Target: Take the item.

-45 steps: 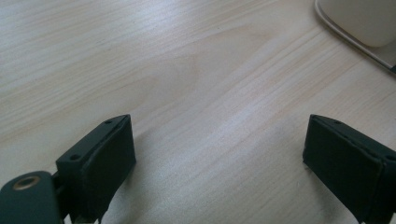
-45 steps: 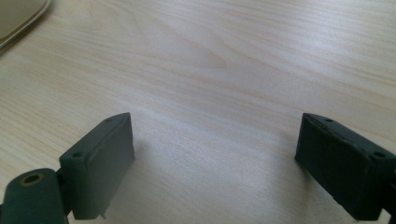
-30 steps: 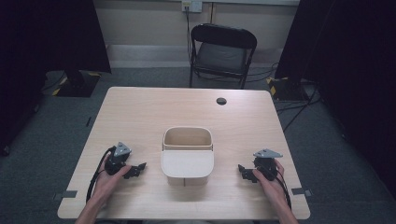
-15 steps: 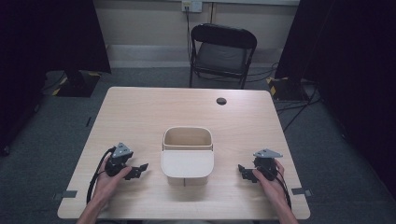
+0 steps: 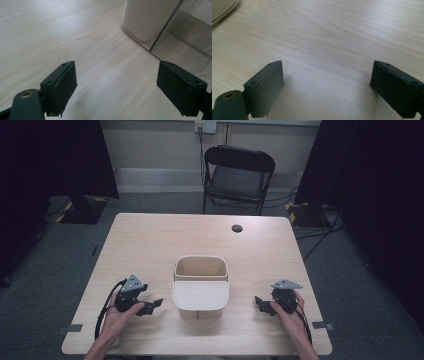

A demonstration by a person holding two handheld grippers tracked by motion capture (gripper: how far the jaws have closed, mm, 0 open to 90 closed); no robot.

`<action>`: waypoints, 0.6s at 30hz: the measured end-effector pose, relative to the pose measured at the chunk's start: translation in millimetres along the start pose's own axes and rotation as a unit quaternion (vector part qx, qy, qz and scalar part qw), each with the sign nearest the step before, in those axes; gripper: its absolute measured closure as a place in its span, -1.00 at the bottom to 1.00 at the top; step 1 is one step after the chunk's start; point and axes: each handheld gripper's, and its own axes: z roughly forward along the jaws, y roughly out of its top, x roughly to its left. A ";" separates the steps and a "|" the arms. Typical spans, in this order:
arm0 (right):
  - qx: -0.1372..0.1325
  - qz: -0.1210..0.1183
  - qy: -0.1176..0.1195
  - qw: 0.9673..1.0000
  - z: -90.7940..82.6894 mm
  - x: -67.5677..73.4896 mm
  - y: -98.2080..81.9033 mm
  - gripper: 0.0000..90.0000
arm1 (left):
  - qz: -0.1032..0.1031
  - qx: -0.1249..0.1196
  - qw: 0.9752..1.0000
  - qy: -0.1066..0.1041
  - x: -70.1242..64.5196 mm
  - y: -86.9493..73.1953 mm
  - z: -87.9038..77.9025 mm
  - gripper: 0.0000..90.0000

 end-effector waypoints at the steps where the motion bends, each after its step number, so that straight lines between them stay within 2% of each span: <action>1: 0.000 0.000 0.000 1.000 0.0 0.0 0.0 -0.76 | 0.002 0.000 1.000 -0.003 -1.0 0.7 -0.5 -0.65; 3: 0.000 0.000 0.000 1.000 0.0 0.0 0.0 -0.76 | 0.005 -0.003 1.000 -0.008 -3.2 1.7 -1.1 -0.64; 7: 0.000 0.000 0.000 1.000 0.0 0.0 0.0 -0.76 | 0.025 -0.004 1.000 -0.011 -11.2 4.4 -4.0 -0.63; 8: 0.000 0.000 0.000 1.000 0.0 0.0 0.0 -0.76 | 0.027 -0.005 0.999 -0.018 -13.1 5.2 -4.4 -0.63; 14: 0.000 0.000 0.000 1.000 0.0 0.0 0.0 -0.76 | 0.027 -0.020 0.999 -0.034 -21.9 8.2 -5.8 -0.63; 18: 0.000 0.000 0.000 1.000 0.0 0.0 0.0 -0.76 | 0.036 -0.026 0.998 -0.043 -27.0 10.7 -8.0 -0.63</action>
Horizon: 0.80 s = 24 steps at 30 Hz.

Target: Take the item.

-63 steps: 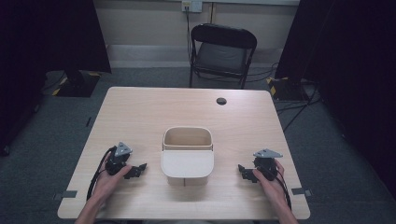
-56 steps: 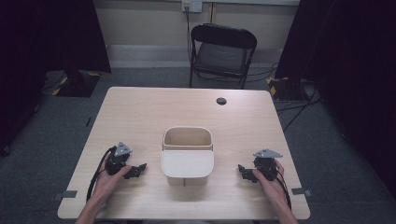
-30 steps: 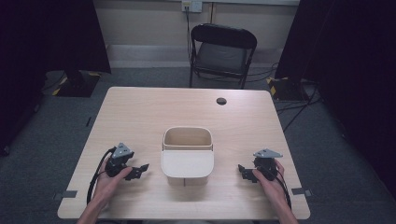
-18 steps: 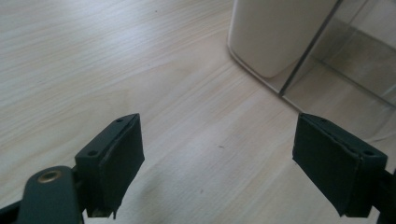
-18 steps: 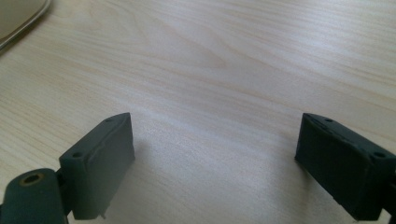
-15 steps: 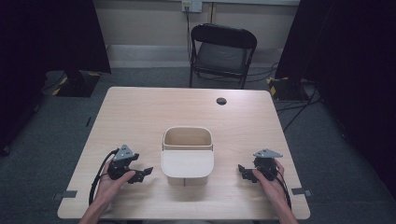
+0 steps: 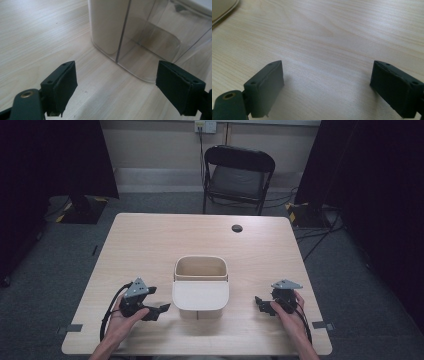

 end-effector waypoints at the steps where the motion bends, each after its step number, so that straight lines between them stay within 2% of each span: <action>1: 0.000 0.000 0.000 1.000 0.0 0.0 0.0 -0.76 | 0.001 -0.002 1.000 -0.002 -2.0 1.0 0.0 -0.63; 8: 0.000 0.000 0.000 1.000 0.0 0.0 0.0 -0.76 | 0.014 -0.014 0.999 -0.028 -9.8 4.3 0.3 -0.63; 14: 0.000 0.000 0.000 1.000 0.0 0.0 0.0 -0.76 | 0.009 -0.021 0.998 -0.051 -13.4 5.0 1.1 -0.63; 16: 0.000 0.000 0.000 1.000 0.0 0.0 0.0 -0.76 | 0.015 -0.021 0.998 -0.053 -14.5 5.8 1.4 -0.63; 24: 0.000 0.000 0.000 1.000 0.0 0.0 0.0 -0.76 | 0.011 -0.027 0.998 -0.062 -18.7 8.4 3.9 -0.63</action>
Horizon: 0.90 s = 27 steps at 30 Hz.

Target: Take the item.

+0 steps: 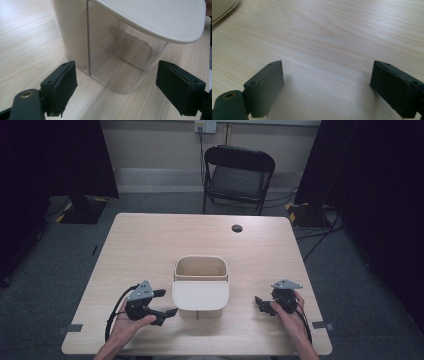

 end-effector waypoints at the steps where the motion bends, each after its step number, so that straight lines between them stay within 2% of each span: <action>1: 0.000 0.000 0.000 1.000 0.0 0.0 0.0 -0.76 | 0.001 0.000 1.000 -0.001 -1.3 1.0 1.3 -0.63; 14: 0.000 0.000 0.000 1.000 0.0 0.0 0.0 -0.76 | 0.001 -0.011 1.000 -0.007 -7.2 4.9 3.3 -0.61; 20: 0.000 0.000 0.000 1.000 0.0 0.0 0.0 -0.76 | 0.000 -0.011 1.000 -0.011 -9.2 7.6 3.1 -0.54; 21: 0.000 0.000 0.000 1.000 0.0 0.0 0.0 -0.76 | -0.006 -0.014 1.000 -0.015 -9.7 7.8 3.8 -0.53; 27: 0.000 0.000 0.000 1.000 0.0 0.0 0.0 -0.76 | -0.009 -0.023 0.999 -0.020 -8.2 8.8 1.8 -0.53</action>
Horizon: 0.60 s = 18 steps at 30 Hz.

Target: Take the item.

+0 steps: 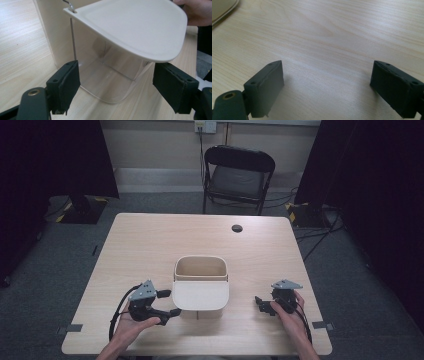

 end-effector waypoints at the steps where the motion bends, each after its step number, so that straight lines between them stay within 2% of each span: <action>1: 0.000 0.000 0.000 1.000 0.0 0.0 0.0 -0.76 | 0.002 -0.002 1.000 -0.001 0.7 1.2 -1.8 -0.53; 3: 0.000 0.000 0.000 1.000 0.0 0.0 0.0 -0.76 | -0.004 -0.006 1.000 -0.004 1.4 1.2 -3.2 -0.53; 15: 0.000 0.000 0.000 1.000 0.0 0.0 0.0 -0.76 | -0.002 -0.001 1.000 -0.006 0.9 2.4 -3.4 -0.52; 18: 0.000 0.000 0.000 1.000 0.0 0.0 0.0 -0.76 | 0.000 -0.006 1.000 -0.006 -0.7 3.3 -2.5 -0.52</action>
